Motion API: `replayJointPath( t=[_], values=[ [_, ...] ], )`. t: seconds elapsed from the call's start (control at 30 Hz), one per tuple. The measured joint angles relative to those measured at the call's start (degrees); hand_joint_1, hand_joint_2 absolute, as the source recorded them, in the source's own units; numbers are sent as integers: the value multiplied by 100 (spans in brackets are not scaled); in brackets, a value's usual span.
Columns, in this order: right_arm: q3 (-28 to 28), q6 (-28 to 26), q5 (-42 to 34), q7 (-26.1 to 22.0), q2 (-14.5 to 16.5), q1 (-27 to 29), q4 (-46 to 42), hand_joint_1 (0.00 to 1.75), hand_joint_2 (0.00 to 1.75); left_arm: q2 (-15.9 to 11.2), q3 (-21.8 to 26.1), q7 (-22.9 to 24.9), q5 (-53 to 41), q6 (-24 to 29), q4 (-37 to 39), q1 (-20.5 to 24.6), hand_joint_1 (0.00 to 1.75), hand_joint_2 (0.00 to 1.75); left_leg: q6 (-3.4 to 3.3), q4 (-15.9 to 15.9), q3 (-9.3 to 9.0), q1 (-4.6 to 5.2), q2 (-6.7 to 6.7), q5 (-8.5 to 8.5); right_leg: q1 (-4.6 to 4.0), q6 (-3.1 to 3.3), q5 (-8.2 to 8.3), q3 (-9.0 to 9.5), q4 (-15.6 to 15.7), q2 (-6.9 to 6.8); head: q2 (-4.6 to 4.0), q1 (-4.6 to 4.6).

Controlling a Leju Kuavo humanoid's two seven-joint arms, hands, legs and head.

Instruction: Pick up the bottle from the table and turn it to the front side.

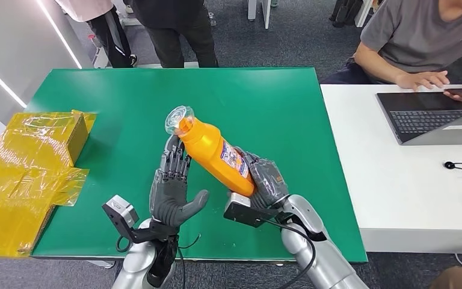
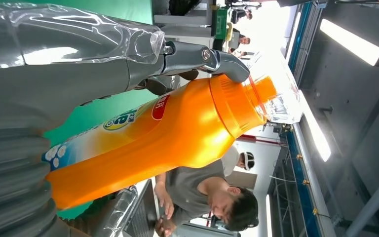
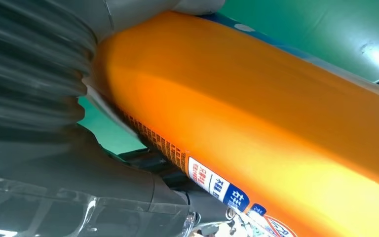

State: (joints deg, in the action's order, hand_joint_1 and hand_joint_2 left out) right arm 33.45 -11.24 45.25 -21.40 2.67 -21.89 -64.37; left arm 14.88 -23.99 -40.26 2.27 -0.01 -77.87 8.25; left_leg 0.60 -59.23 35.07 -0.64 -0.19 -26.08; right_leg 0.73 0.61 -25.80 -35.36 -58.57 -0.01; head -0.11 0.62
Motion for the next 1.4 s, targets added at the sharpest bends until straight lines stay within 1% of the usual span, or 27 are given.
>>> replayJointPath(
  t=[0.13, 0.27, 0.43, 0.53, 0.63, 0.73, 0.87, 0.97, 1.17, 1.4],
  values=[
    [3, -192, 33, 21, 1, 10, 2, 175, 175, 1, 1, 7, -3, 40, -1, 2, 0, 175, 0, 0, 0, 0, 0, 0, 0, 0, 0, 0, 0, 0, 0, 1],
    [1, -599, -51, -4, 2, 120, -80, 175, 175, 2, 1, 21, 1, 123, 14, 81, 0, 175, 0, 0, 0, 0, 0, 0, 0, 0, 0, 0, 0, -1, 0, 1],
    [61, -1053, -239, -372, 29, 351, -329, 175, 175, 3, -1, 70, 75, 327, 95, 199, 0, 175, 0, 0, -1, -1, 10, -1, 0, 1, 1, -3, 0, 8, 0, 1],
    [63, -1365, -493, -492, 44, 464, -444, 175, 175, 5, 1, 49, 235, 453, 118, 205, 0, 175, 0, 0, 2, -1, 2, 0, 0, 0, 0, -3, 0, -1, 0, -1],
    [20, -1740, -923, -661, 44, 573, -543, 175, 175, 6, 12, 26, 508, 608, 119, 208, 0, 175, 0, 0, 2, 0, 4, 0, 0, 0, 0, -3, 0, 2, 0, 1],
    [-26, -1929, -1159, -746, 44, 639, -612, 175, 175, 3, 56, 15, 643, 709, 119, 208, 0, 175, 0, 0, 2, 0, 4, 0, 0, 0, 0, -3, 0, 2, 0, 0],
    [-37, -1972, -1339, -803, 44, 670, -646, 175, 175, 2, 87, 15, 733, 832, 119, 228, 0, 175, 0, 0, 2, 0, 3, 0, 0, 0, 1, -3, 0, 2, 0, 1],
    [-30, -1901, -1407, -781, 44, 650, -629, 175, 175, 2, 107, 15, 783, 915, 122, 294, 0, 175, 0, 0, 2, 0, 2, 0, 0, 0, 1, -2, -1, 1, 0, -1],
    [85, -1454, -1056, -373, 43, 568, -403, 175, 175, 2, 143, 14, 752, 880, 123, 380, 0, 175, 0, 0, 2, -1, 3, 0, 0, 1, 1, -2, -1, 0, 0, 1],
    [125, -1168, -697, -30, 31, 608, -326, 175, 175, 7, 169, 13, 629, 717, 123, 368, 0, 175, 0, 0, 3, 0, 3, 0, 0, 0, 0, -3, 0, 1, 0, 0]
  ],
)
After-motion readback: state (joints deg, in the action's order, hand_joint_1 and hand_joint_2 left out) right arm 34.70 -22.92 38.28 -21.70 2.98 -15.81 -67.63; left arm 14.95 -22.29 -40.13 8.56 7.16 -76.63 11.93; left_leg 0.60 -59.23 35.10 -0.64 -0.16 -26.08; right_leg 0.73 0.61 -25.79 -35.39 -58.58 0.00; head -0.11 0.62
